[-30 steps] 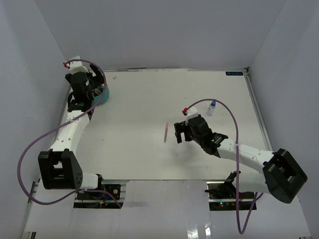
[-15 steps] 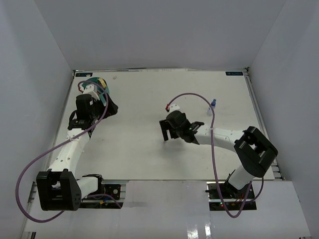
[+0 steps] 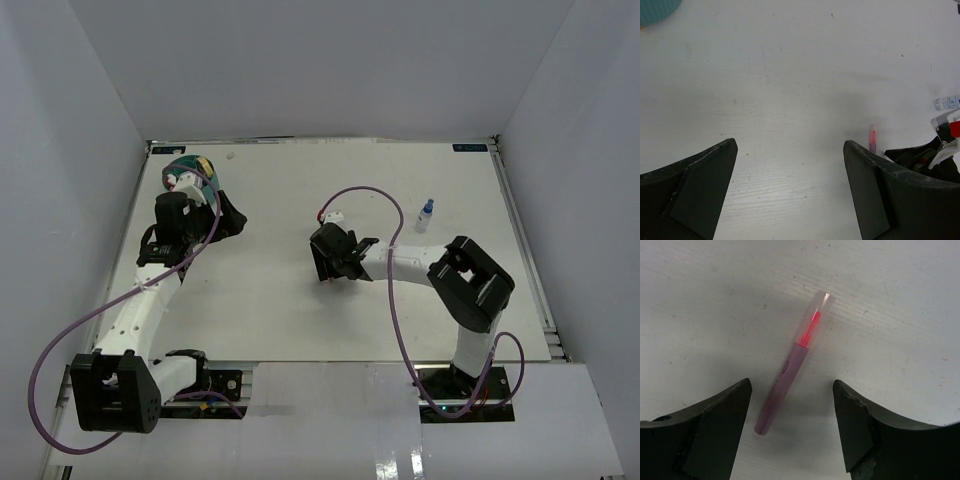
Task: Sort the stationery into containers
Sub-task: Pick up the pen from the center of the board, then place the pen in the storage box, then pick up the stationery from the center of the board, then move the stationery to the center of the board.
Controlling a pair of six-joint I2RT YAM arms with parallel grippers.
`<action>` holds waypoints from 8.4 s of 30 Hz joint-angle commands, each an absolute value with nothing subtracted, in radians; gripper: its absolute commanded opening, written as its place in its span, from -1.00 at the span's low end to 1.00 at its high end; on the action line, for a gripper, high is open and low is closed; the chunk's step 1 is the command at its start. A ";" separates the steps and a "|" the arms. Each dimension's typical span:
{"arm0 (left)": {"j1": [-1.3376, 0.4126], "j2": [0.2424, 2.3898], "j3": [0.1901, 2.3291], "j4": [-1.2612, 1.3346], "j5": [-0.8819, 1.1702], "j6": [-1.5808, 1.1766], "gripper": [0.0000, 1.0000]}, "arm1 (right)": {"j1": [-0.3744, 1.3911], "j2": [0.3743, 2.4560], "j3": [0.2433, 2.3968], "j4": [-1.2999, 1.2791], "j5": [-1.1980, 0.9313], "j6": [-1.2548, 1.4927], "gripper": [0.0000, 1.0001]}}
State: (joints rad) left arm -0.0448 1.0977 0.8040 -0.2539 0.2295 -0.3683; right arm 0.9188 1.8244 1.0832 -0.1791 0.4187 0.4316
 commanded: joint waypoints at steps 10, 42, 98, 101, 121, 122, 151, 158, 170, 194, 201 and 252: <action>-0.057 1.086 0.801 -0.238 0.262 -0.377 0.96 | 0.922 1.885 1.089 -0.176 0.426 0.465 -0.05; -0.442 1.347 0.813 -0.028 0.338 -0.790 0.93 | 0.979 1.433 0.739 0.331 0.239 0.267 -0.79; -0.195 1.532 1.161 0.186 -0.390 -0.210 -0.75 | 0.946 1.173 0.515 0.342 0.397 0.133 0.80; -0.147 1.563 1.169 0.253 -0.385 -0.196 -0.74 | 0.939 1.187 0.503 0.350 0.400 0.123 0.80; -0.003 1.706 1.219 0.334 -0.371 -0.158 -0.70 | 0.919 1.244 0.486 0.382 0.379 0.127 0.80; -0.003 1.710 1.220 0.331 -0.368 -0.164 -0.68 | 0.919 1.246 0.485 0.382 0.379 0.127 0.81; -0.002 1.510 1.258 0.040 -0.204 -0.236 0.83 | 0.829 1.078 0.541 0.224 0.571 0.182 0.80; -0.002 1.266 1.137 -0.216 -0.014 -0.299 0.96 | 0.520 1.088 0.646 0.057 0.523 0.273 0.80; -0.046 0.971 0.798 -0.176 0.086 -0.291 0.96 | 0.328 1.316 0.672 0.299 0.448 0.183 0.85; -0.081 0.960 0.796 -0.178 0.071 -0.284 0.96 | 0.233 1.532 0.658 0.629 0.316 0.160 0.77; -0.081 0.959 0.796 -0.178 0.067 -0.279 0.96 | 0.218 1.558 0.683 0.627 0.281 0.161 0.53; -0.118 0.914 0.758 -0.058 0.431 -0.236 0.96 | 0.669 1.591 0.992 0.416 -0.578 -0.172 -0.85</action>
State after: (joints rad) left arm -0.1032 0.9386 0.7719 -0.0937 0.3523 -0.2543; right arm 0.6518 1.5425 0.9100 0.4057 -0.4831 -0.1322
